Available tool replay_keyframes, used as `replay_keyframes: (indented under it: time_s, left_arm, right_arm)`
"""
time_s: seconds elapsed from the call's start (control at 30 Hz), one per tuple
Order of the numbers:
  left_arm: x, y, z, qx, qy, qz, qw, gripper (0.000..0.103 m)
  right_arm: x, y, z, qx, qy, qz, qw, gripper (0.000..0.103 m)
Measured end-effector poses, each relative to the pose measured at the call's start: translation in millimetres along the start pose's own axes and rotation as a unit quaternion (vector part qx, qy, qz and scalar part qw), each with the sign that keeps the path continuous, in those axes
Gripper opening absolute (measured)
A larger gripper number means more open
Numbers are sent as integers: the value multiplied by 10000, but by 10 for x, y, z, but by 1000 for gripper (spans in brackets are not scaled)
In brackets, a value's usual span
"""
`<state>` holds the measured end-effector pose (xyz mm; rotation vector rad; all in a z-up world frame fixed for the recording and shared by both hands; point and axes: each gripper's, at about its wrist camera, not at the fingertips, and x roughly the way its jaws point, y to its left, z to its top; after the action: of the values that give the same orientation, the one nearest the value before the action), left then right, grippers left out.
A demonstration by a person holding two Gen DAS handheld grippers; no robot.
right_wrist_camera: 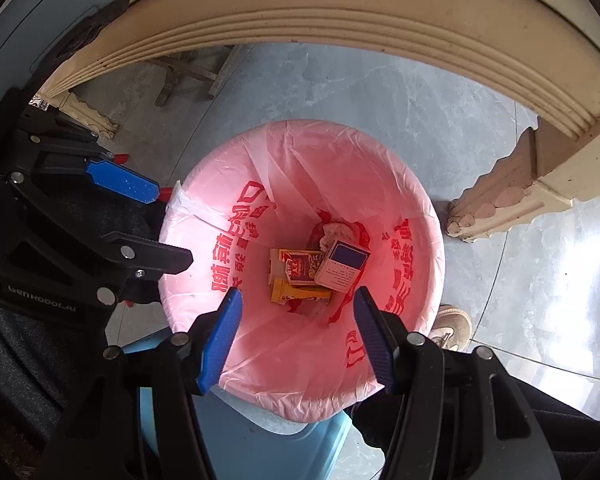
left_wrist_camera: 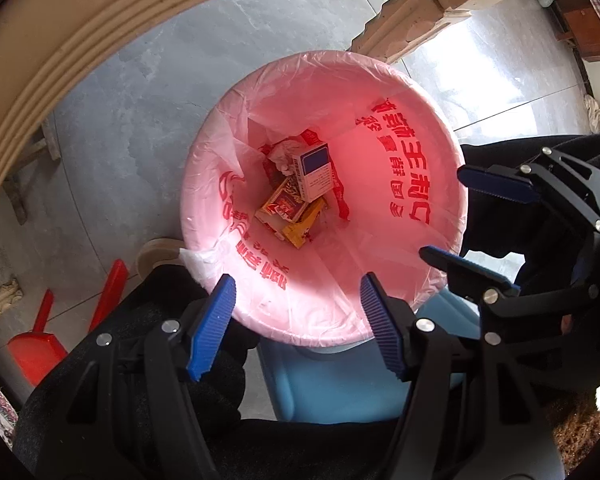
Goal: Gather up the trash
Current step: 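Move both open grippers back up over the table toward the red cup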
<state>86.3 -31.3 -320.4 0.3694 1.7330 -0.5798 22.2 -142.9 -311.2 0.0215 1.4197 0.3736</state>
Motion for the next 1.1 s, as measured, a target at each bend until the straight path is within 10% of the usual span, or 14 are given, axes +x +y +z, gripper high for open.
replay_keyframes:
  time_s: [0.3,0.53,0.83,1.1]
  left_arm:
    - [-723,-84,-406,169,-498,138,9985,64]
    - [-2134,10,-614,394,-1365,213,9896,71]
    - [-3718,92,-371,828,-2093,636,9723,79]
    - [-4146,88,149,1240,-1871,1289,9659,80]
  right_arm:
    - [-651,98,-16,-294,-291,233,9989,58]
    - [-1835,-2,203,-509,-1184,737,9889,76]
    - [-3397,-231,732,-874,-2334,1207,9609,89]
    - [-3970,-380,1253,-1241,-2404,645,9606,89]
